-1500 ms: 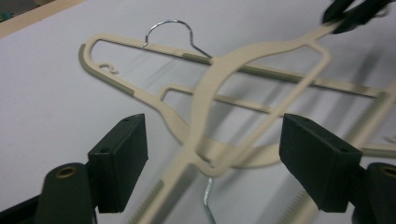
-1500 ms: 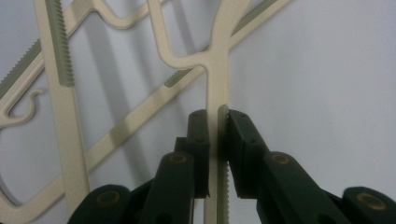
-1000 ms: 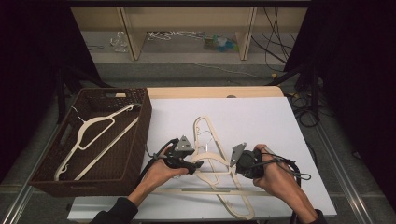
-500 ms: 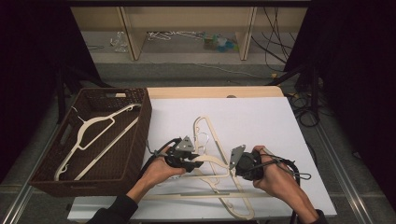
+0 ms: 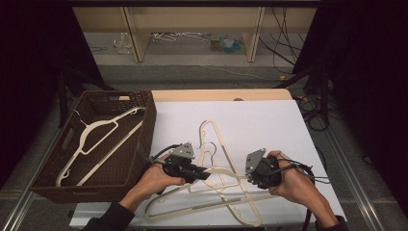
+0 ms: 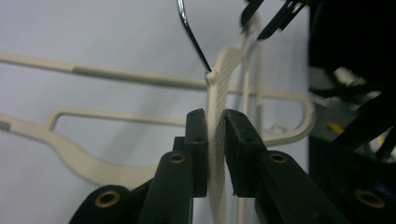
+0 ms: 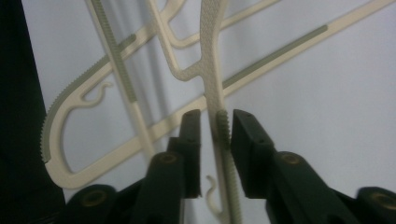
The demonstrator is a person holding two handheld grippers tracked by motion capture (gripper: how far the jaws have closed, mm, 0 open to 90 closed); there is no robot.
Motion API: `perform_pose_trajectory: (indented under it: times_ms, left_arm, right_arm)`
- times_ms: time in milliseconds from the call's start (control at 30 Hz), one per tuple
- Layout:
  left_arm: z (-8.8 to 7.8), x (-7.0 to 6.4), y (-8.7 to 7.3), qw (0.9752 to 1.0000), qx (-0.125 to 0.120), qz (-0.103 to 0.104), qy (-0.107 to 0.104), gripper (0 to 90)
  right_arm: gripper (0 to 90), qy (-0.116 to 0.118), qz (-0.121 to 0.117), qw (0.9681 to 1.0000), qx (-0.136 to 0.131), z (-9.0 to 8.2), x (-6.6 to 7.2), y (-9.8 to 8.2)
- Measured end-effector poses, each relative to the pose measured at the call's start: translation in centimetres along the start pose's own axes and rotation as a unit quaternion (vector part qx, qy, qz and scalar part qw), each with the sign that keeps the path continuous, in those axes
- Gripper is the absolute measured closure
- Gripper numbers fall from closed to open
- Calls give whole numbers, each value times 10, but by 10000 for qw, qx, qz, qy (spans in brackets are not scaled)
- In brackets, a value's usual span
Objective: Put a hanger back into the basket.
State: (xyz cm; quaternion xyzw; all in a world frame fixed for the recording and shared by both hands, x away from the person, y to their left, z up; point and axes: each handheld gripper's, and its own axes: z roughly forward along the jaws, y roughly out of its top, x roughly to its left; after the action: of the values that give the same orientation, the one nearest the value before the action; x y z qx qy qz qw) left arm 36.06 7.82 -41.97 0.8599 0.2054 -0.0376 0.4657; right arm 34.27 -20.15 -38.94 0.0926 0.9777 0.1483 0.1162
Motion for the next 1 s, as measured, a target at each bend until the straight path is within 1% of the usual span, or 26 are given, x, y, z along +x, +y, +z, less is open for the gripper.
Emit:
perform_pose_trajectory:
  times_ms: [33,67,100,133,167,200,233,300,333,400,433,467,500,533,567,600,633,700,733,767,833,867,900,933,1000]
  left_arm:
    - [-2,-2,1,10000,20,39,-12,821]
    - [-4,-4,2,10000,1,33,-72,834]
    - [-6,-6,3,9999,-8,70,-126,841]
    - [-7,-8,4,9998,-29,108,-146,852]
    - [-9,-12,5,9999,-35,129,-47,855]
    - [-10,-14,6,9998,-22,218,18,855]
    - [-11,-17,7,9997,-9,252,53,855]
    - [-13,-18,7,9996,18,254,126,856]
    - [-13,-18,8,9995,15,289,141,856]
    - [-15,-20,9,9993,35,288,249,856]
    - [-15,-20,10,9991,27,310,273,857]
    - [-17,-20,11,9988,55,335,351,857]
    - [-18,-19,13,9986,36,385,375,857]
    - [-19,-20,13,9984,47,359,439,857]
    - [-21,-20,14,9983,18,366,452,857]
    - [-23,-19,15,9982,0,361,479,857]
    - [-26,-19,17,9979,-25,365,526,857]
    - [-33,-18,19,9975,-76,314,623,857]
    - [-37,-17,21,9971,-110,331,673,857]
    - [-42,-16,24,9965,-139,342,753,857]
    - [-53,-17,28,9949,-236,333,925,857]
    - [-57,-17,30,9943,-273,344,975,857]
    - [-67,-18,33,9930,-410,300,1065,857]
    - [-72,-17,35,9924,-480,294,1091,857]
    - [-82,-19,38,9908,-595,270,1181,857]
  right_arm:
    - [692,49,18,10000,-81,-2,0,-1]
    - [684,82,53,9998,-192,-5,-1,-2]
    - [660,107,88,9996,-265,-8,0,-4]
    - [638,88,132,9994,-296,-12,0,-5]
    - [608,66,208,9991,-360,-16,0,-6]
    - [592,49,277,9988,-407,-20,-1,-8]
    - [584,40,302,9986,-437,-22,-1,-9]
    - [563,-93,388,9975,-579,-30,-2,-13]
    - [558,-123,414,9971,-627,-32,-2,-14]
    - [543,-239,511,9959,-708,-36,-2,-17]
    - [540,-255,564,9953,-746,-38,-2,-19]
    - [540,-279,584,9949,-767,-38,-2,-20]
    - [540,-271,583,9949,-775,-38,-1,-21]
    - [540,-285,594,9948,-777,-38,0,-22]
    - [540,-310,591,9948,-769,-38,0,-22]
    - [540,-339,620,9943,-804,-38,1,-22]
    - [540,-407,598,9936,-866,-39,1,-23]
    - [530,-350,645,9931,-918,-40,3,-23]
    - [524,-401,636,9926,-952,-41,3,-23]
    - [514,-389,710,9921,-954,-42,4,-23]
    - [501,-402,724,9916,-995,-42,5,-22]
    - [487,-359,795,9912,-996,-41,7,-22]
    - [481,-330,816,9913,-981,-41,8,-21]
    - [481,-305,859,9908,-997,-38,10,-21]
    - [468,-206,869,9911,-985,-34,11,-21]
